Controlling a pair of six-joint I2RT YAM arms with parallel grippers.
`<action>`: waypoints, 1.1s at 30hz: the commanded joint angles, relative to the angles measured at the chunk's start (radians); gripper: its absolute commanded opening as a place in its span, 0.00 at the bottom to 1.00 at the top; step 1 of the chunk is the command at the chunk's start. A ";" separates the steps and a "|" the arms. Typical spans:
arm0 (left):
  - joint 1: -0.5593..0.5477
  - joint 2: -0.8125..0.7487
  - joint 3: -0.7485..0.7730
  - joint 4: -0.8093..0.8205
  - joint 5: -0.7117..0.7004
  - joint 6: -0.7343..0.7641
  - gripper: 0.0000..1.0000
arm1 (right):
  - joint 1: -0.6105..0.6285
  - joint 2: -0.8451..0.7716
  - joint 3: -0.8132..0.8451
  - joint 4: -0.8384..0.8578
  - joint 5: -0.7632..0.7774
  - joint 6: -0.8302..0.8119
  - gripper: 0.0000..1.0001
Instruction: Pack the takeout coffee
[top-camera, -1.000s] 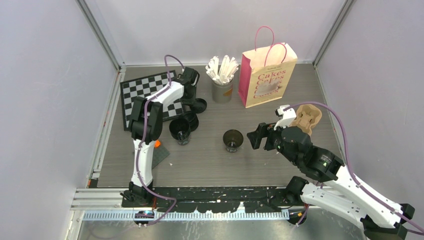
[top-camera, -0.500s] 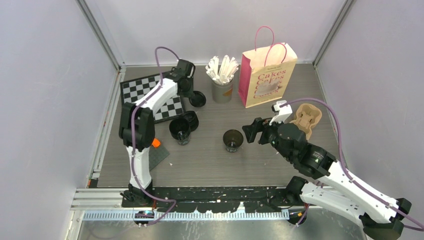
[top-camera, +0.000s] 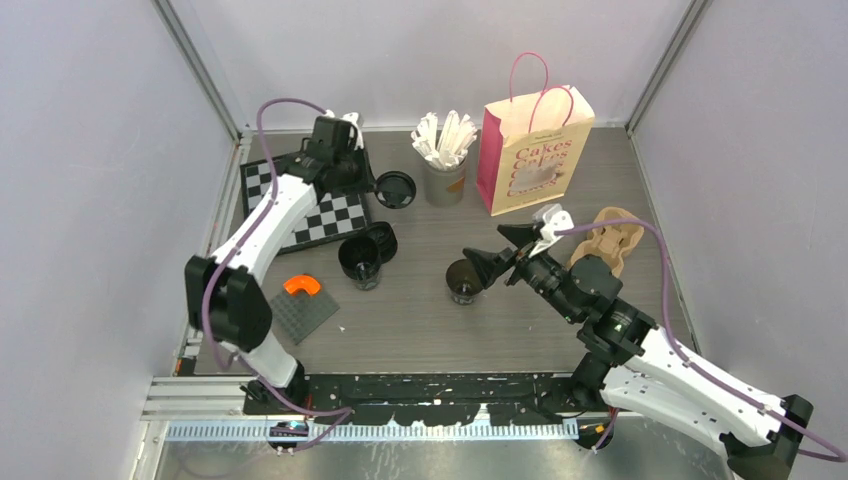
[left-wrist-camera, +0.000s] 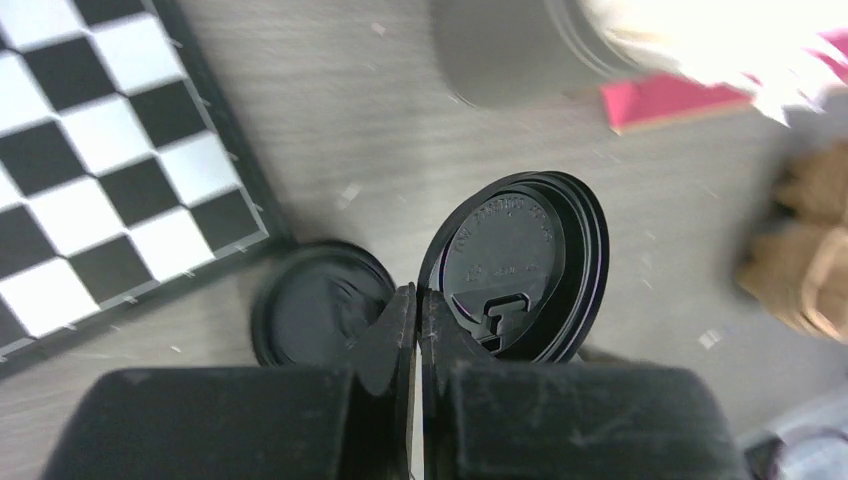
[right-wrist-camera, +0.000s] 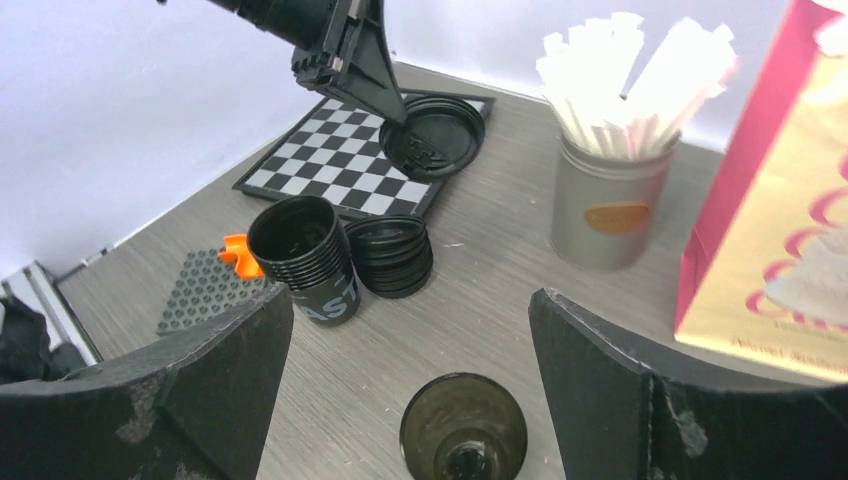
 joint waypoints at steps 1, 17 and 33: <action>0.004 -0.174 -0.100 0.077 0.304 -0.138 0.00 | 0.001 0.018 -0.084 0.370 -0.178 -0.215 0.92; -0.034 -0.422 -0.686 1.146 0.853 -1.094 0.00 | -0.001 0.375 -0.261 1.260 -0.334 -0.616 0.95; -0.095 -0.444 -0.774 1.240 0.925 -1.149 0.00 | 0.001 0.416 -0.219 1.271 -0.403 -0.690 0.94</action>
